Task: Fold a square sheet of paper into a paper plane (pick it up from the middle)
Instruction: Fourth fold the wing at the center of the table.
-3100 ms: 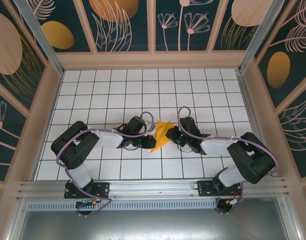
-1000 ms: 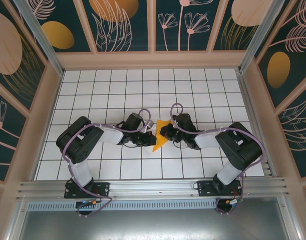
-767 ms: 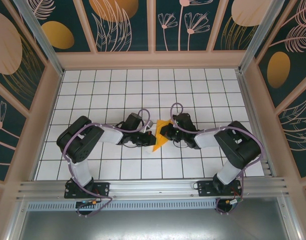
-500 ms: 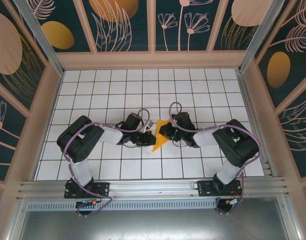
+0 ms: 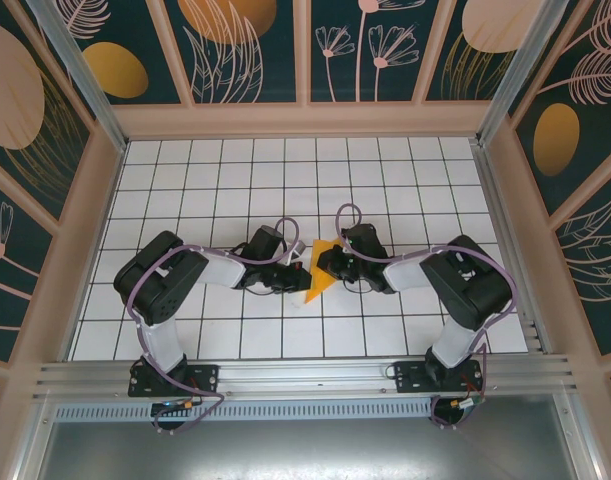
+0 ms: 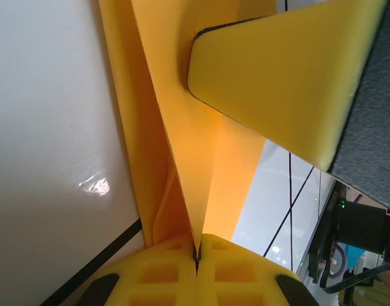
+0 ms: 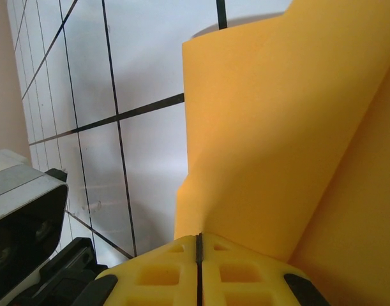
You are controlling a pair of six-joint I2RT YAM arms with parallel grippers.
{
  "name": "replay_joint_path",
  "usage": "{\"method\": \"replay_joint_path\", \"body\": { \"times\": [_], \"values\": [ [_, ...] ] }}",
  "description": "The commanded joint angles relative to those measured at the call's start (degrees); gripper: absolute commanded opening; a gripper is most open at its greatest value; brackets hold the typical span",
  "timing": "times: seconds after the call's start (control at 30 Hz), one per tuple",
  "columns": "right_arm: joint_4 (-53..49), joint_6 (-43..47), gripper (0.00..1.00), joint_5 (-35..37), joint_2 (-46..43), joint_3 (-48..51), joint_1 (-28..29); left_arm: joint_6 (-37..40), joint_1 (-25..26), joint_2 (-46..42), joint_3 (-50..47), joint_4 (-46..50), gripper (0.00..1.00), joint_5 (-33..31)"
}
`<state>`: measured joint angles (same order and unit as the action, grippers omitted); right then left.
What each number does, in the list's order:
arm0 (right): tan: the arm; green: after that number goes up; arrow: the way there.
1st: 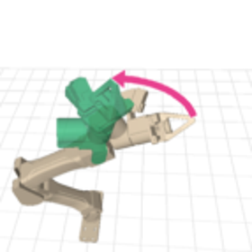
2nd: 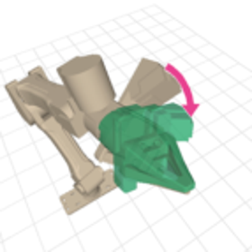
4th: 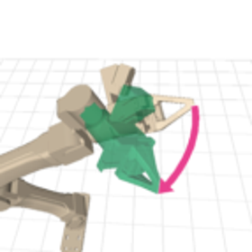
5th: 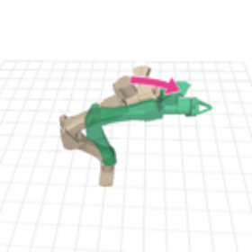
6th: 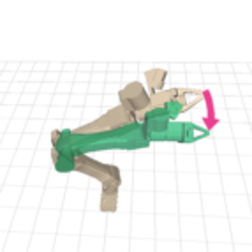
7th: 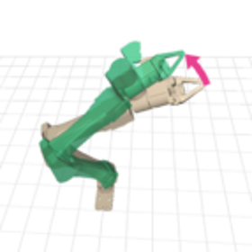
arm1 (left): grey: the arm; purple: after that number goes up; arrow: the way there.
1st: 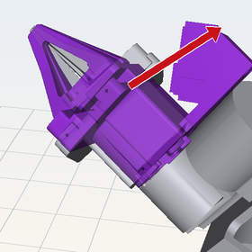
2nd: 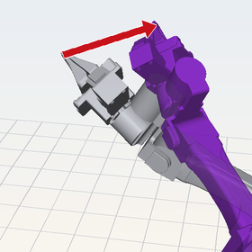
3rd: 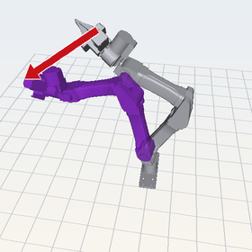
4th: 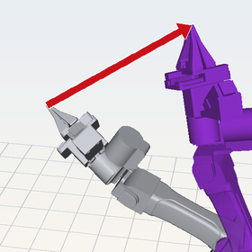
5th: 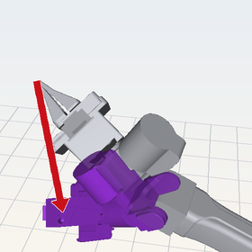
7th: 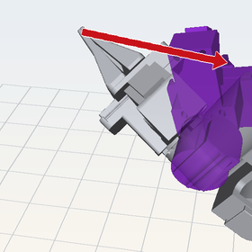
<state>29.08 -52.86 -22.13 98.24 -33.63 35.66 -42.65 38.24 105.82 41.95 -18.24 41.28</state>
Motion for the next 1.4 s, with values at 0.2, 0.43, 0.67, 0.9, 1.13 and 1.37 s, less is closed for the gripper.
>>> {"method": "replay_joint_path", "body": {
  "times": [0.2,0.43,0.67,0.9,1.13,1.37],
  "values": [
    [-2.59,0.48,0.1,1.75,2.67,-1.25,-0.46,1.62,-0.18,1.67,0.31,3.91,0.12,-2.06],
    [-4.25,0.55,0.1,2.7,3.26,-1.29,-0.33,2.35,-0.13,-1.24,-0.19,5.6,0.21,-2.93],
    [-4.21,0.64,0.1,2.35,3.33,-1.35,-0.24,3.18,-0.11,-3.96,-0.45,7.81,0.21,-3.78],
    [-4.82,0.96,0.1,2.44,3.54,-1.35,-0.08,2.58,-0.2,-6.75,-0.62,6.56,0.24,-2.73],
    [-5.17,1.17,0.1,2.62,3.7,-1.27,0.02,2.55,-0.18,-4.53,-0.38,6.22,0.15,-2.32],
    [-5.59,1.35,0.1,2.77,3.8,-1.27,-0.01,2.62,-0.16,-3.26,-1.58,6.32,0.09,-2.35]
  ]
}}
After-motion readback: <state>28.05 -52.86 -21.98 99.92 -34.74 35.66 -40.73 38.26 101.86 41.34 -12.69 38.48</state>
